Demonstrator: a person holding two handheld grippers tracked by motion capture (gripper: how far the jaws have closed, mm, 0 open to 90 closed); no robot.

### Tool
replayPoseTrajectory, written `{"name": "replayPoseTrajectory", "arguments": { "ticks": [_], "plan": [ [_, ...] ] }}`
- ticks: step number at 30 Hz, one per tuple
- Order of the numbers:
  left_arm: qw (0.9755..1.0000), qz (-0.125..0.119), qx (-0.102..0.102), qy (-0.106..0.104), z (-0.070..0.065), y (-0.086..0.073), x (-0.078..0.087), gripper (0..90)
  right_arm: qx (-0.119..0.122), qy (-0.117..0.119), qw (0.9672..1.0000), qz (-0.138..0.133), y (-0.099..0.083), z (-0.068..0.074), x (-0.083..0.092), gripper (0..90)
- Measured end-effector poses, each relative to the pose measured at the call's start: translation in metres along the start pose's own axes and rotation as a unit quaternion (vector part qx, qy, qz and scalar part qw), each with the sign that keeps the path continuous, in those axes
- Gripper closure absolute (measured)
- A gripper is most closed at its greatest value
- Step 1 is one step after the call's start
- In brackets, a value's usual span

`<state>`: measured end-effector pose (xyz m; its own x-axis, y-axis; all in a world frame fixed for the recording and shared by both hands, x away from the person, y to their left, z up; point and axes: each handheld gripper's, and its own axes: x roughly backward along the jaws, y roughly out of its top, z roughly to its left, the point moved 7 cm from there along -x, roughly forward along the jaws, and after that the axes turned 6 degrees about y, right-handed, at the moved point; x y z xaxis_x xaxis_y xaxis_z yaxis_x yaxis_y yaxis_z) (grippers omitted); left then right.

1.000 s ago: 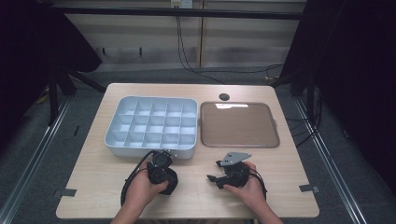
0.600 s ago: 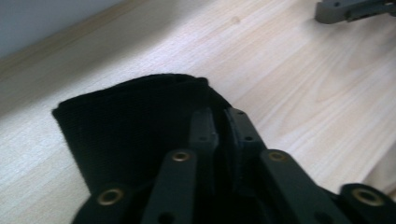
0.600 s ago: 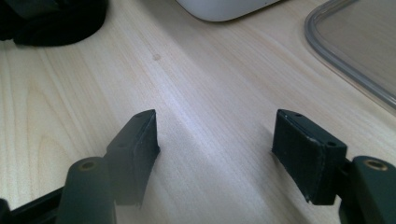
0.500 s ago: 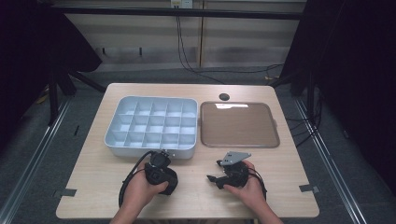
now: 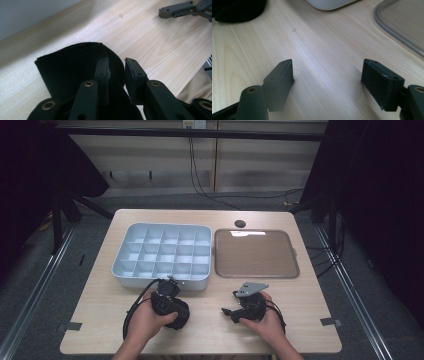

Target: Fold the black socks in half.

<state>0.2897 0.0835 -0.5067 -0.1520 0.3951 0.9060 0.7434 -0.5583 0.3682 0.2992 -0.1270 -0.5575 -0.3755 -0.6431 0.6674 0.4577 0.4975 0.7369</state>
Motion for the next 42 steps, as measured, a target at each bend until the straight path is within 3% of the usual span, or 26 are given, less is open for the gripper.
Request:
{"name": "replayPoseTrajectory", "arguments": {
  "ticks": [26, 35, 42],
  "plan": [
    [0.9994, -0.014, 0.031, 0.009, 0.008, 0.006, 0.019, 61.0, 0.002, 0.001, 1.0000, 0.000, 0.000, 0.000, 0.000, 24.6],
    [0.9988, -0.023, 0.038, 0.020, 0.019, 0.003, 0.026, 52.1, 0.002, 0.001, 1.0000, 0.000, 0.000, 0.000, 0.000, 24.6],
    [0.9977, -0.027, 0.055, 0.028, 0.029, 0.000, 0.027, 46.4, 0.000, 0.001, 1.0000, 0.000, 0.000, 0.000, 0.000, 24.6]
  ]
}}
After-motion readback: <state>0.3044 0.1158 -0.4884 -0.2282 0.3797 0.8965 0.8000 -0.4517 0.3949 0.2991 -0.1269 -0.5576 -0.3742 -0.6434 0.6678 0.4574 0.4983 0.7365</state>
